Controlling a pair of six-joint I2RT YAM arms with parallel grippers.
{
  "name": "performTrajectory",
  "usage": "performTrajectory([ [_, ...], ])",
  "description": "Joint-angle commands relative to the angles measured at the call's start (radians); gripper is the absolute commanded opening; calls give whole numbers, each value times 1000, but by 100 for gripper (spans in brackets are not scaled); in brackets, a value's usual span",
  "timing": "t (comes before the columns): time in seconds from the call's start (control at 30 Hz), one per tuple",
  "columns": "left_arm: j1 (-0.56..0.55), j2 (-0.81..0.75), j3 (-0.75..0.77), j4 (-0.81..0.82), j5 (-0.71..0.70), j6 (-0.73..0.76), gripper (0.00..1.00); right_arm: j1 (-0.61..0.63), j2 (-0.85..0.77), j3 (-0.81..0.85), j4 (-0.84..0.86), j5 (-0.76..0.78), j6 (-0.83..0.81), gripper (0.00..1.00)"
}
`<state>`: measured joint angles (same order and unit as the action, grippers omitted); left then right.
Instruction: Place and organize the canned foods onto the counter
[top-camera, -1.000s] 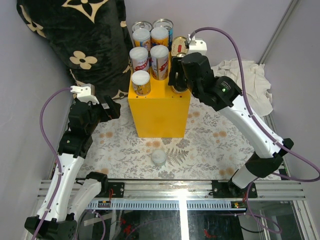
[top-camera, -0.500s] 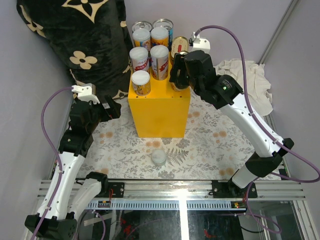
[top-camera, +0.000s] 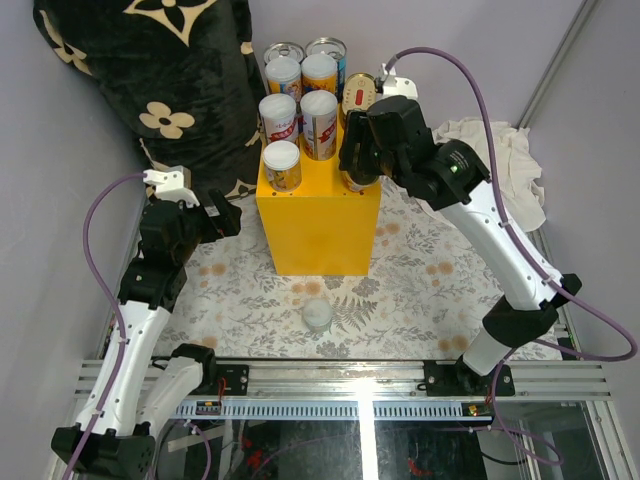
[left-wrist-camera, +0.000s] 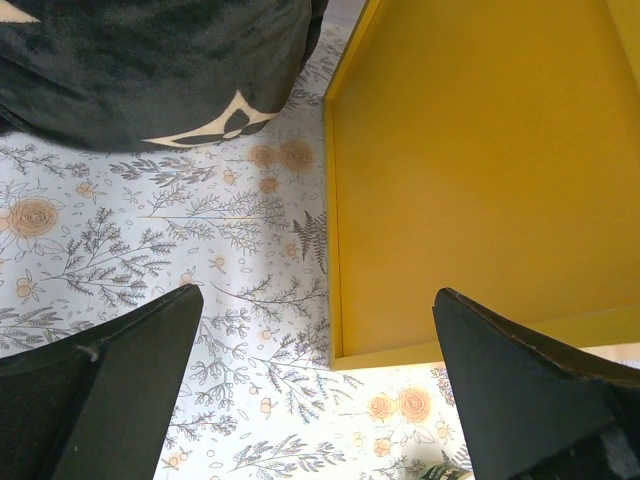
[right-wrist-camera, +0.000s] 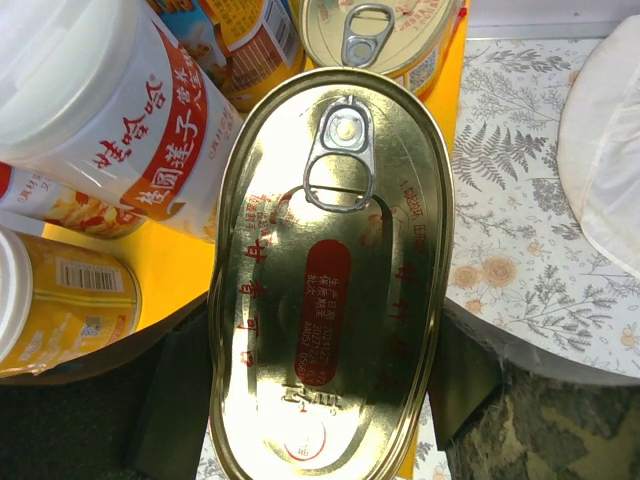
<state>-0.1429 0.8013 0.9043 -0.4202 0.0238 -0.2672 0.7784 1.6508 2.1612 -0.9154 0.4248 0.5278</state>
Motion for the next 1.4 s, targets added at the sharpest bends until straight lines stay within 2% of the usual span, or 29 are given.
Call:
performTrajectory([
  [0.0, 9, 0, 13, 6, 14, 14, 100, -6, 7, 71, 28, -16, 6, 26],
  [0.13, 10, 3, 13, 5, 13, 16, 100, -8, 36, 82, 23, -17, 3, 35],
  [0.33, 12, 8, 16, 4, 16, 16, 100, -8, 38, 78, 21, -8, -2, 61],
  [0.53, 15, 12, 19, 3, 19, 13, 100, -8, 45, 85, 20, -7, -11, 67],
  [0.7, 17, 18, 21, 1, 21, 12, 100, -9, 46, 87, 21, 0, -20, 80],
  [1.0, 20, 26, 22, 1, 27, 10, 100, -12, 49, 84, 23, -7, -34, 88],
  [1.23, 27, 30, 22, 2, 31, 10, 100, -11, 31, 68, 23, -2, -42, 88],
  [1.37, 30, 30, 21, 1, 34, 8, 100, -12, 17, 29, 38, -5, -46, 84],
])
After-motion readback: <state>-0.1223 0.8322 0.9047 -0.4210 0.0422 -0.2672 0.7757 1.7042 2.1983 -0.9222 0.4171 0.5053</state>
